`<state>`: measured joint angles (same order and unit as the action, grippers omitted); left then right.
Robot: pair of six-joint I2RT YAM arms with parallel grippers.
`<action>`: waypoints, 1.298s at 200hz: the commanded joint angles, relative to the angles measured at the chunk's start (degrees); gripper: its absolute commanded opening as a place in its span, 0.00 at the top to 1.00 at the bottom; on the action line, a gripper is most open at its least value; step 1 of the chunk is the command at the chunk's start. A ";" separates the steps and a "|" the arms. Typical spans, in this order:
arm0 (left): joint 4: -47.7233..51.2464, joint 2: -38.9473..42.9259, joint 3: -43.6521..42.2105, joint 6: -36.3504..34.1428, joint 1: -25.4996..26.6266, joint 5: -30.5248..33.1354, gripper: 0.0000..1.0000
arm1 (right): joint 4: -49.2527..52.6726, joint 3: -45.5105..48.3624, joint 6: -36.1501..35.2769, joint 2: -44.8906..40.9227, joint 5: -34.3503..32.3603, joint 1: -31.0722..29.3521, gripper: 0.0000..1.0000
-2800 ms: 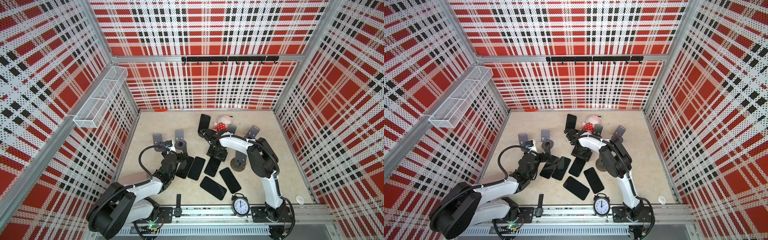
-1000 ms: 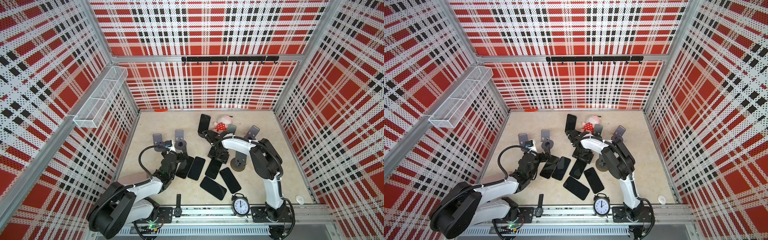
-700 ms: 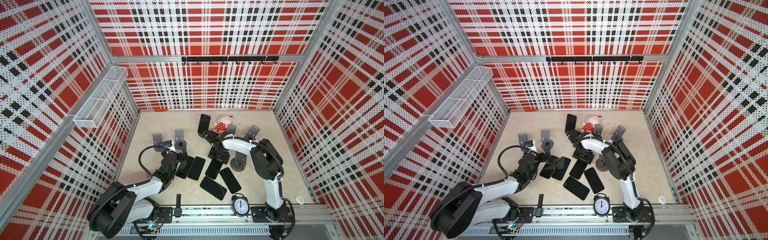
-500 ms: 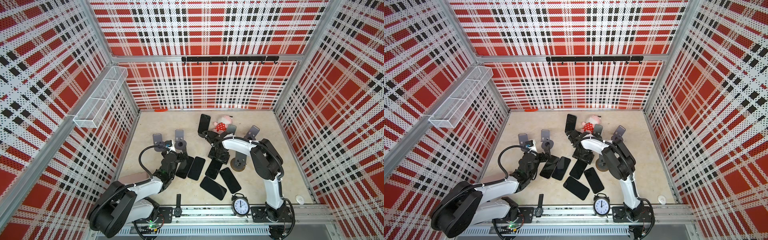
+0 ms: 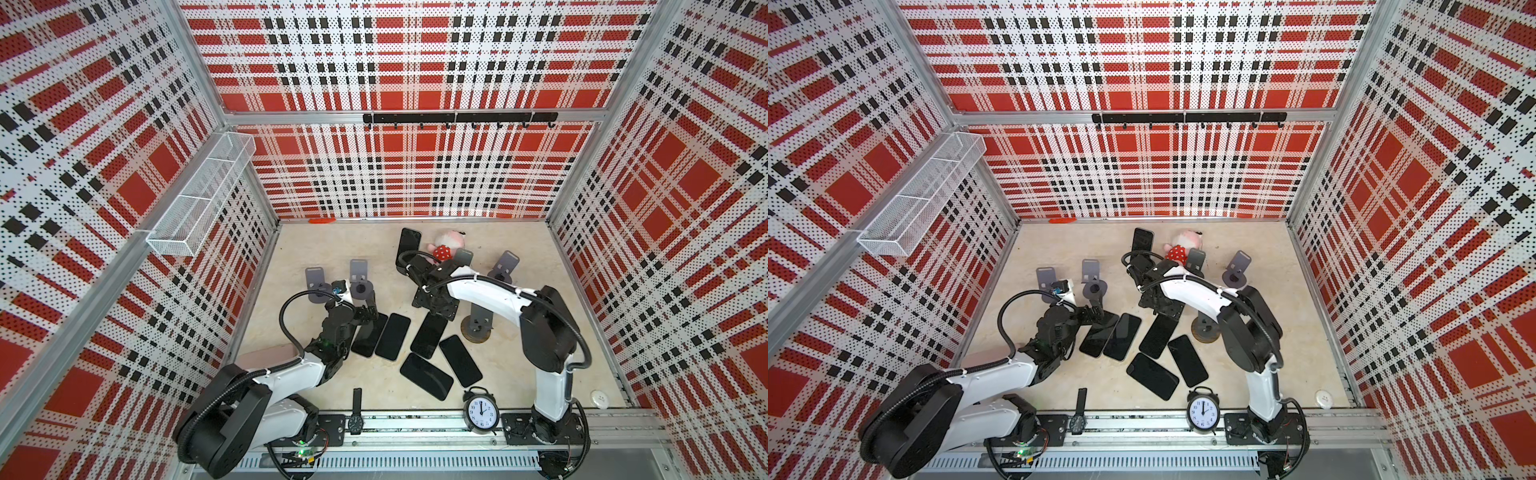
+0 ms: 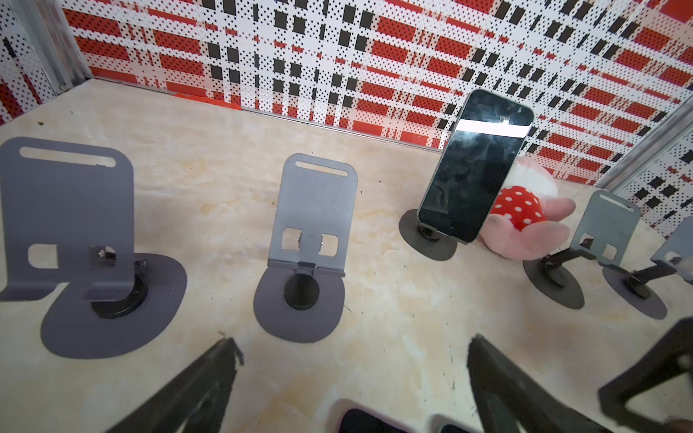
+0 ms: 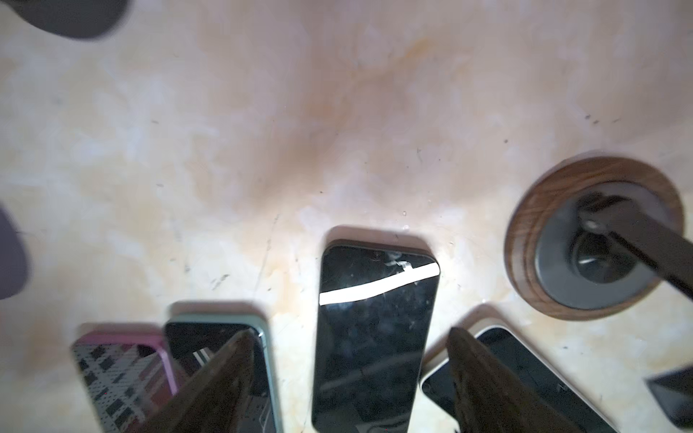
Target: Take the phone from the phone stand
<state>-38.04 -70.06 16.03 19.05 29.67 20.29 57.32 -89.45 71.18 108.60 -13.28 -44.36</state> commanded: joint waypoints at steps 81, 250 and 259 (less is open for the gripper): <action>19.16 -8.80 29.30 -6.35 14.55 10.56 0.02 | -20.97 15.73 -15.62 -31.44 -30.03 -0.48 0.00; 44.83 -39.18 73.60 -5.20 -2.57 -25.55 0.02 | -40.12 40.18 -31.82 -54.46 -12.03 18.02 0.00; 45.87 -40.07 74.95 -5.96 -2.82 -25.62 0.02 | -40.03 39.65 -31.84 -53.90 -12.19 18.05 0.00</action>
<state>1.61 -107.77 86.94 15.55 28.18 -1.04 17.74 -48.82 39.00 54.37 -28.53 -26.94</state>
